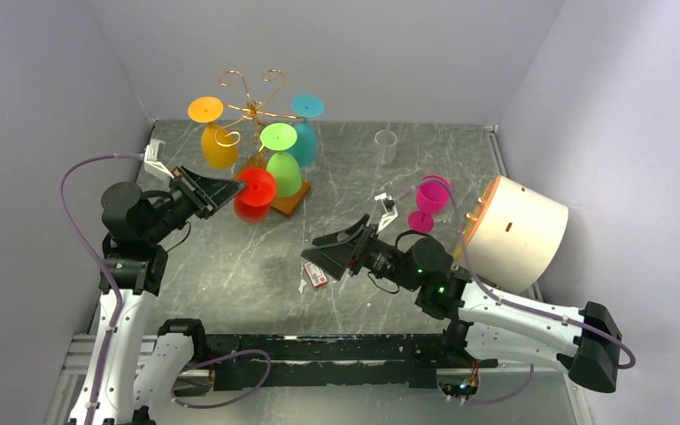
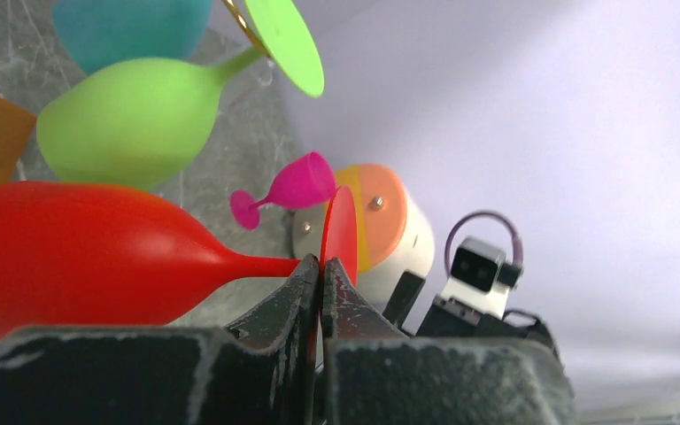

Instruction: Place the wine glass upside down on the wine glass rack

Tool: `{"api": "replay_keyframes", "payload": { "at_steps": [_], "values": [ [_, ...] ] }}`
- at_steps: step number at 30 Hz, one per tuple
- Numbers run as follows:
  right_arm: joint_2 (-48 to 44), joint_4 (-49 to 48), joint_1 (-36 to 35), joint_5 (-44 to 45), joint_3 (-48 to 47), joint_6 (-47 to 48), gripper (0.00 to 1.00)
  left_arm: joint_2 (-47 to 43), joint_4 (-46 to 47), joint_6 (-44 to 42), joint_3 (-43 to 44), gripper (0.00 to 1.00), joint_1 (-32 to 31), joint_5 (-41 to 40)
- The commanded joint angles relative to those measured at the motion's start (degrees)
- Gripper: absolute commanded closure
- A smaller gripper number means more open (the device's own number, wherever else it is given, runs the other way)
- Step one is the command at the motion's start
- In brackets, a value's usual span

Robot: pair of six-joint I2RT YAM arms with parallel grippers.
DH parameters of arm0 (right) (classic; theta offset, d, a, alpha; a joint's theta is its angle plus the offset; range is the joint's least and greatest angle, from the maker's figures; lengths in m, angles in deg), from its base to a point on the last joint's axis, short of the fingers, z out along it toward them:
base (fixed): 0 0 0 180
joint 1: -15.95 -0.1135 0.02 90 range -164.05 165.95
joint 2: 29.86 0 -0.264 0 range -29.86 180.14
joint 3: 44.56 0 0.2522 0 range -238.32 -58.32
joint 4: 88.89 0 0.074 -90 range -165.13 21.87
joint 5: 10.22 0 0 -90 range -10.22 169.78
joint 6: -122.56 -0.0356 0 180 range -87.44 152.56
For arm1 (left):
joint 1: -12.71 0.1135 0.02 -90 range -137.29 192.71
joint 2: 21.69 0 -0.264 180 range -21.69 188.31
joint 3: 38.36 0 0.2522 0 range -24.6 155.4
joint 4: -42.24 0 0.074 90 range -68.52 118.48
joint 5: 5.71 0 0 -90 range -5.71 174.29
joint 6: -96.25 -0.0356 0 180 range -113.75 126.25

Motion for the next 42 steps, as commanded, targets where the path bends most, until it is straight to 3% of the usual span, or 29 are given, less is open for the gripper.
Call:
{"api": "replay_keyframes", "payload": {
  "at_steps": [1,4,9,14,27,42],
  "values": [
    [-2.90,1.53,-0.01,1.14,0.27,1.40,0.00,0.84,11.26,11.19,-0.60,0.93,-0.30,-5.55],
    [-4.06,2.70,-0.01,1.44,0.38,1.78,0.00,2.03,9.08,12.39,2.08,0.93,-0.30,-10.39],
    [-5.28,3.22,-0.01,2.03,0.48,2.08,0.00,4.80,-2.97,12.88,9.88,0.93,-0.30,-21.27],
    [-6.13,5.31,-0.02,2.05,-0.98,4.08,0.00,9.92,-11.54,13.85,17.30,0.93,-0.30,-23.30],
    [-4.70,5.26,-0.03,1.50,-1.47,4.33,0.00,12.69,-3.35,18.77,13.07,0.93,-0.36,-16.94],
    [-3.07,4.77,-0.01,0.47,-2.23,5.11,0.00,17.54,1.75,16.02,15.92,0.93,-0.39,-18.39]
  ]
}}
